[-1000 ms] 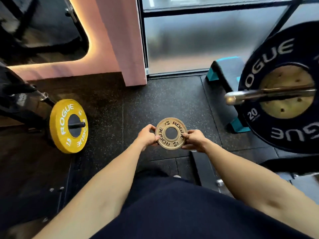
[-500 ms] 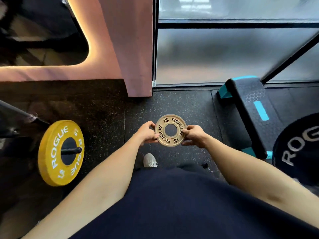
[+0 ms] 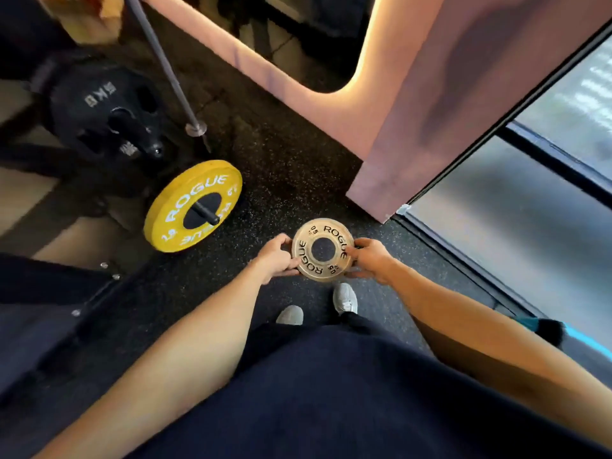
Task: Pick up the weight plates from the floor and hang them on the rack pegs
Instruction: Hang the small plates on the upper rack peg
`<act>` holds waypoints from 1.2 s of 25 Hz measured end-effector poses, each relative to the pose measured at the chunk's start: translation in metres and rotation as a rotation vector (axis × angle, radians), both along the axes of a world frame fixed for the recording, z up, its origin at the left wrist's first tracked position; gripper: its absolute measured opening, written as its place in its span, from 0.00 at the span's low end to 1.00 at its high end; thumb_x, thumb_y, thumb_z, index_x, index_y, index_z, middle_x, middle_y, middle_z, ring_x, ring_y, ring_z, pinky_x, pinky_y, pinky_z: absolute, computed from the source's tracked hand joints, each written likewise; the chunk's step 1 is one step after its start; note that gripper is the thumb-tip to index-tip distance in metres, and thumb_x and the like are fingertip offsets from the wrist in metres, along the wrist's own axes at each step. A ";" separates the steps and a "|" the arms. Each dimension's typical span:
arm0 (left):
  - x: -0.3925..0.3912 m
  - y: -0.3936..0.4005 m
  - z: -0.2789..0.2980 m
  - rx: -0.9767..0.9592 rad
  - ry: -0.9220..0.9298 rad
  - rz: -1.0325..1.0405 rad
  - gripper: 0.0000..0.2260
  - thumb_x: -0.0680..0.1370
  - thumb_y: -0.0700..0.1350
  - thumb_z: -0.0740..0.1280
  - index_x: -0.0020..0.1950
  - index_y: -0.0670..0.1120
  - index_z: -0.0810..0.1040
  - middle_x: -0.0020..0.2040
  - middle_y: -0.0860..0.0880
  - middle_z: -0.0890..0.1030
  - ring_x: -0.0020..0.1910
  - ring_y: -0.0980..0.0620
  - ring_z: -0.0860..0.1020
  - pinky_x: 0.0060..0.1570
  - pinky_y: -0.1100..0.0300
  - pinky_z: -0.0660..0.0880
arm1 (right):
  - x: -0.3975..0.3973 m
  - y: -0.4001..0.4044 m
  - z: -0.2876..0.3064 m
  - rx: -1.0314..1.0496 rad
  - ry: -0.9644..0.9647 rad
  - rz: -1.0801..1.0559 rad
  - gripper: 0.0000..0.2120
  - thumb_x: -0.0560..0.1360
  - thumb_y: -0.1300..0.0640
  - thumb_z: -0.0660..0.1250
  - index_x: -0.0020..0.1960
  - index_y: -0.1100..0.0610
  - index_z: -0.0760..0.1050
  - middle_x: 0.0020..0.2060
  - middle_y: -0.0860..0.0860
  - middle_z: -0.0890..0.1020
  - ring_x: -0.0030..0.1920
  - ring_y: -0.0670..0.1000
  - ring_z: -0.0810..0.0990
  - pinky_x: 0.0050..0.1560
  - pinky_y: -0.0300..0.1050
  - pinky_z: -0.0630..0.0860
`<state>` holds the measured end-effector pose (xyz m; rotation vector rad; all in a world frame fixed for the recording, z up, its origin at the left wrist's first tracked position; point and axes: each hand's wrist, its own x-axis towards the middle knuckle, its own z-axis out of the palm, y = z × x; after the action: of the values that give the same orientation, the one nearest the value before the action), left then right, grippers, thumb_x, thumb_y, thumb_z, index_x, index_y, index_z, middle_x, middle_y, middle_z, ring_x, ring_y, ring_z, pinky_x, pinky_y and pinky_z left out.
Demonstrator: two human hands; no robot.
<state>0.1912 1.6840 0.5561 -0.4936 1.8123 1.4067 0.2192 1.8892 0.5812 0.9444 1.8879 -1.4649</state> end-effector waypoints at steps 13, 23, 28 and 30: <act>0.020 -0.027 0.069 -0.149 0.117 0.699 0.13 0.75 0.29 0.67 0.53 0.42 0.68 0.53 0.42 0.75 0.51 0.45 0.79 0.50 0.49 0.81 | -0.121 -0.052 0.026 -0.222 0.077 0.730 0.11 0.80 0.58 0.61 0.60 0.59 0.73 0.55 0.57 0.81 0.49 0.54 0.81 0.48 0.55 0.80; -0.054 -0.121 0.299 -0.396 0.670 0.747 0.11 0.76 0.31 0.68 0.51 0.43 0.71 0.52 0.40 0.76 0.51 0.42 0.82 0.51 0.46 0.81 | -0.221 -0.159 0.247 -0.426 0.673 0.843 0.03 0.79 0.58 0.62 0.51 0.57 0.74 0.52 0.57 0.78 0.49 0.53 0.79 0.39 0.53 0.83; -0.069 -0.144 0.434 -0.488 0.913 0.753 0.10 0.76 0.33 0.68 0.50 0.45 0.71 0.46 0.41 0.78 0.50 0.43 0.83 0.47 0.51 0.82 | -0.243 -0.184 0.382 -0.502 0.947 0.842 0.10 0.79 0.59 0.62 0.58 0.62 0.73 0.54 0.56 0.79 0.56 0.59 0.79 0.42 0.58 0.82; -0.071 -0.147 0.478 -0.509 0.987 0.756 0.10 0.76 0.33 0.68 0.51 0.44 0.71 0.48 0.39 0.79 0.51 0.42 0.83 0.48 0.49 0.82 | -0.246 -0.189 0.425 -0.524 1.005 0.826 0.13 0.79 0.59 0.63 0.61 0.63 0.73 0.54 0.59 0.79 0.54 0.59 0.80 0.42 0.59 0.82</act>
<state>0.1201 1.5366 1.0339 -0.9120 3.0313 1.8594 -0.0267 1.6997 1.0057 -0.9011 1.8942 -1.8163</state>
